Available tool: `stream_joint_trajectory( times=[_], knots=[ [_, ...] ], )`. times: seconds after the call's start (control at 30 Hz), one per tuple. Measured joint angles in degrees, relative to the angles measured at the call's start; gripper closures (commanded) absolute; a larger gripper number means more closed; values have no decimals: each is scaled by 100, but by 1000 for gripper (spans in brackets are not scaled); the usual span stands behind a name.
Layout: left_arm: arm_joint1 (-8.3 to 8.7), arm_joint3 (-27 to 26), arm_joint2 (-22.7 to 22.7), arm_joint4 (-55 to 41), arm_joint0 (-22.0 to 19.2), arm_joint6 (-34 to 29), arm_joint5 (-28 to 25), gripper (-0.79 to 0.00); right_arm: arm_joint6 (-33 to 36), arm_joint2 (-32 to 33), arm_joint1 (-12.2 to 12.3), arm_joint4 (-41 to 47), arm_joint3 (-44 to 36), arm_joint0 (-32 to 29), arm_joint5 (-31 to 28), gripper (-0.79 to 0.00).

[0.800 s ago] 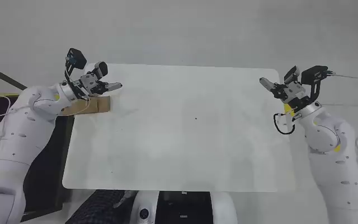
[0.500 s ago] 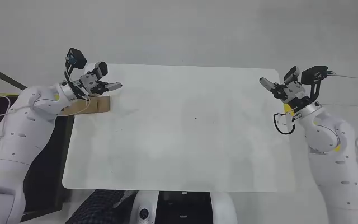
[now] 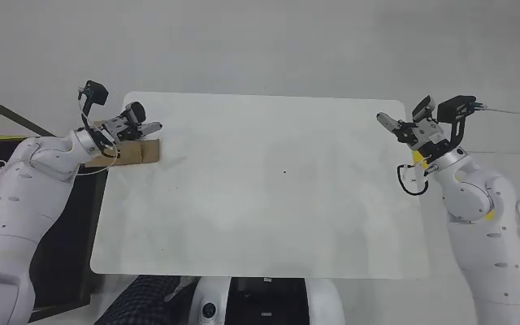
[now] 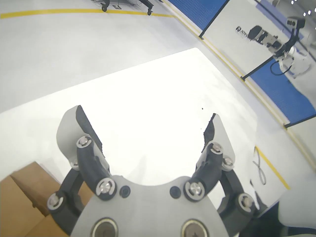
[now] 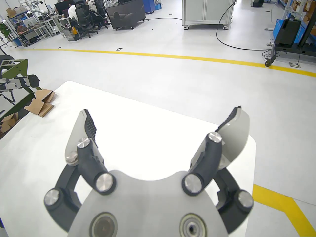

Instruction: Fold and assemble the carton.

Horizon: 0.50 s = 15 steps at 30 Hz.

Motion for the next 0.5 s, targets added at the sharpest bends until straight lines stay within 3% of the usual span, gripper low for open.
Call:
stream_joint_trajectory(
  times=[0.3, 0.5],
  knots=[
    [220, 1261, -518, -2052, 107, -1605, -42, -785, 0, 0, 0, 0, 0, 0, 0, -785],
    [423, 1905, -981, -1911, 78, -1828, -75, -785, 0, 0, 0, 0, 0, 0, 0, -785]
  ],
)
